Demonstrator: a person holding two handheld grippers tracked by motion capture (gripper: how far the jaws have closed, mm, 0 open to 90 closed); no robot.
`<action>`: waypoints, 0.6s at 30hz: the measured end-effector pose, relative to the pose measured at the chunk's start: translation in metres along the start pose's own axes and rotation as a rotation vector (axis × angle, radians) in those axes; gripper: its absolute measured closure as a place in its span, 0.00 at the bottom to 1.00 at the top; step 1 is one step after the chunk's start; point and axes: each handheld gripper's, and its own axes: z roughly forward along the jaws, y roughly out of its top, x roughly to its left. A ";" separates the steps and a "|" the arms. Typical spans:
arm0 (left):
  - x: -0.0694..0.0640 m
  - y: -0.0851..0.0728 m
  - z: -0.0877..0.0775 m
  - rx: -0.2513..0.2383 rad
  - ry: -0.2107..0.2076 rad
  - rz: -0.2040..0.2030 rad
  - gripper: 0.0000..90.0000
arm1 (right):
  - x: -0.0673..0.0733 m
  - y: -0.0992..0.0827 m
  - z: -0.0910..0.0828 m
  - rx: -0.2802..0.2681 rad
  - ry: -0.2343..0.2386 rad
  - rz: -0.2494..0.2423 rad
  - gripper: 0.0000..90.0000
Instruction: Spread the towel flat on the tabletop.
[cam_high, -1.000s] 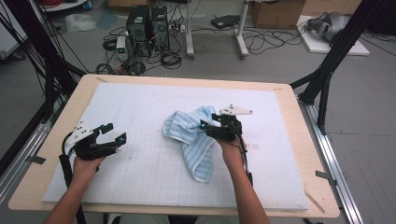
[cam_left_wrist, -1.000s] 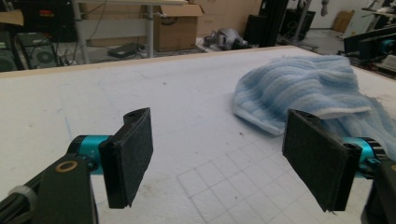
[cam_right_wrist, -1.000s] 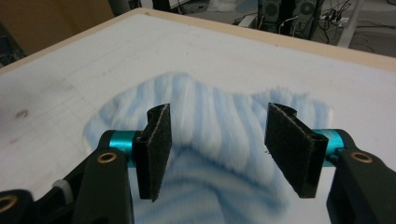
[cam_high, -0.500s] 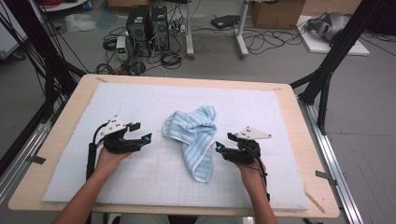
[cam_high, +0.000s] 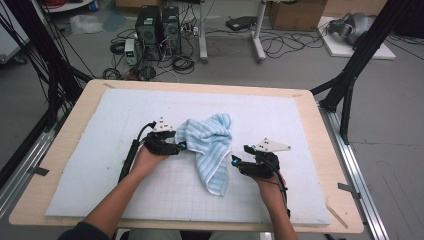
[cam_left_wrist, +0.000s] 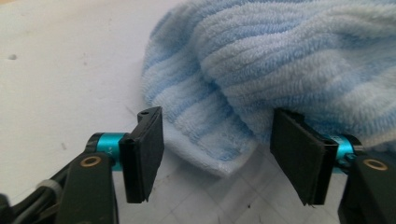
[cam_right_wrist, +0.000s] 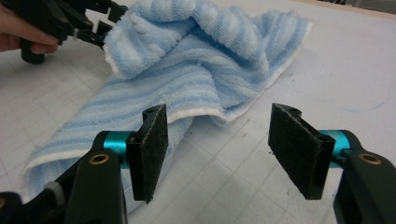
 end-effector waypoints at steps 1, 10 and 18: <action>-0.001 0.000 0.003 0.031 0.017 0.009 0.43 | 0.001 0.000 0.000 0.005 0.000 0.003 0.41; -0.001 0.009 0.006 0.077 0.047 0.059 0.90 | 0.008 0.000 0.008 0.033 0.034 -0.030 0.44; 0.037 0.009 -0.025 -0.057 0.106 -0.095 0.90 | 0.021 0.000 0.018 0.064 0.090 -0.063 0.46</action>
